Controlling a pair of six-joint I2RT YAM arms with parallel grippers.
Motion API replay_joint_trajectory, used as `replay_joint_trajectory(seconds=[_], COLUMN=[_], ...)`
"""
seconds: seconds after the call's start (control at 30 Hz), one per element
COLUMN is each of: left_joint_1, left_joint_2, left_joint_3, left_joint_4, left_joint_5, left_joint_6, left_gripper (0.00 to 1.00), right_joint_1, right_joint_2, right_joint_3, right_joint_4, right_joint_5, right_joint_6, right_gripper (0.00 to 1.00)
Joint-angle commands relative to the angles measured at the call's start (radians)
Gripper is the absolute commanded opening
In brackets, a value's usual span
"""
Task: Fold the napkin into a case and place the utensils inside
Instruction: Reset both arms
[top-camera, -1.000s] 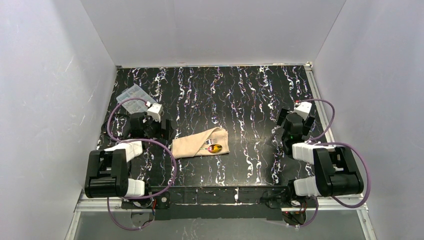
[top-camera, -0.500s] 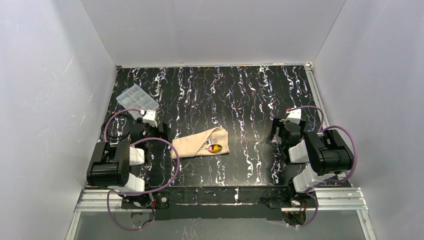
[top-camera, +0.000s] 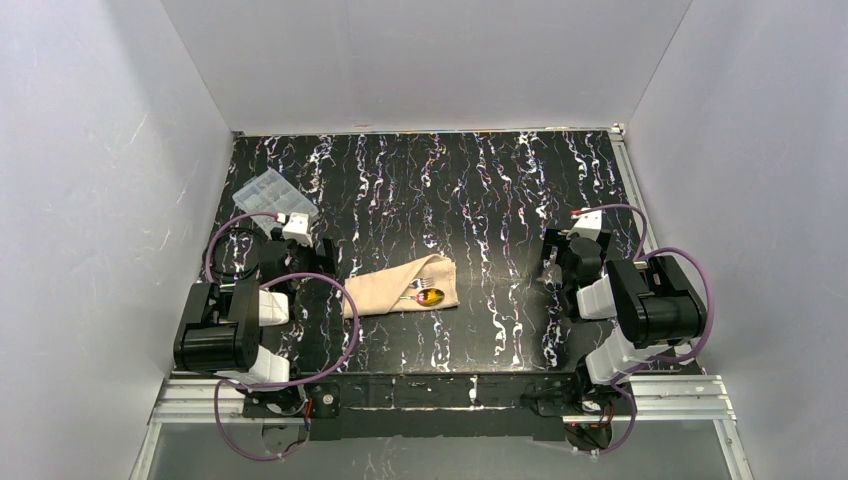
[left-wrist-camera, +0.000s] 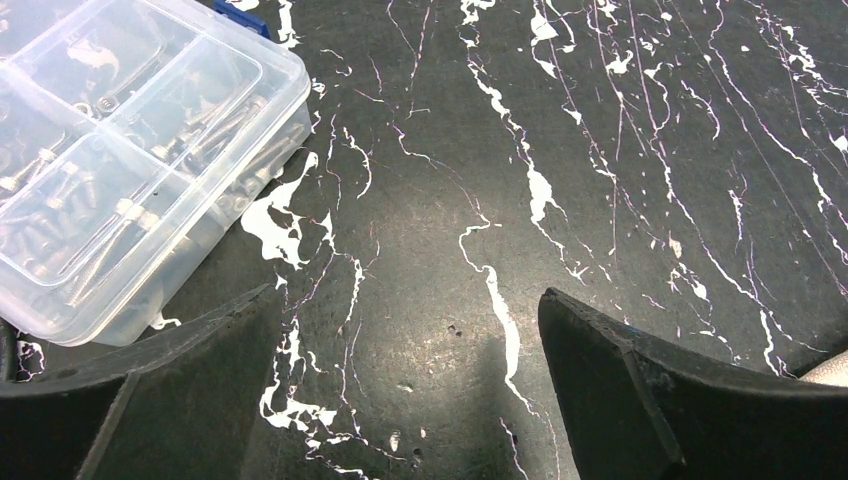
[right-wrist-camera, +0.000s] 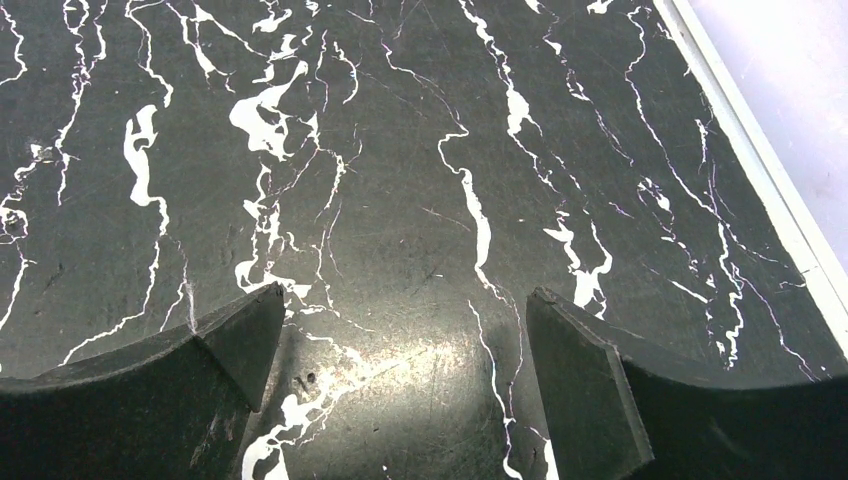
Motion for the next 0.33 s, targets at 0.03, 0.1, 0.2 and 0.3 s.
replay_joint_trajectory(seconds=[0.03,0.1,0.2,0.3], left_joint_1=[0.005,0.006,0.007,0.006], left_joint_2=[-0.005,-0.004,-0.006,-0.014], left_joint_3=[0.021,0.027,0.028,0.021], left_joint_4=[0.017,0.008,0.001,0.004], left_joint_5=[-0.012,-0.011,-0.009,-0.015], left_joint_6=[-0.002,-0.002,-0.004,-0.004], left_gripper=[0.99,0.98,0.98,0.98], right_joint_1=[-0.005,-0.006,-0.005,-0.005], right_joint_2=[0.000,0.000,-0.002,0.000], right_joint_3=[0.004,0.004,0.004,0.004], right_joint_4=[0.065,0.065,0.065,0.066], right_joint_5=[0.000,0.001,0.000,0.000], right_joint_6=[-0.017,-0.016,-0.016,-0.017], right_gripper=[0.99,0.99,0.99,0.99])
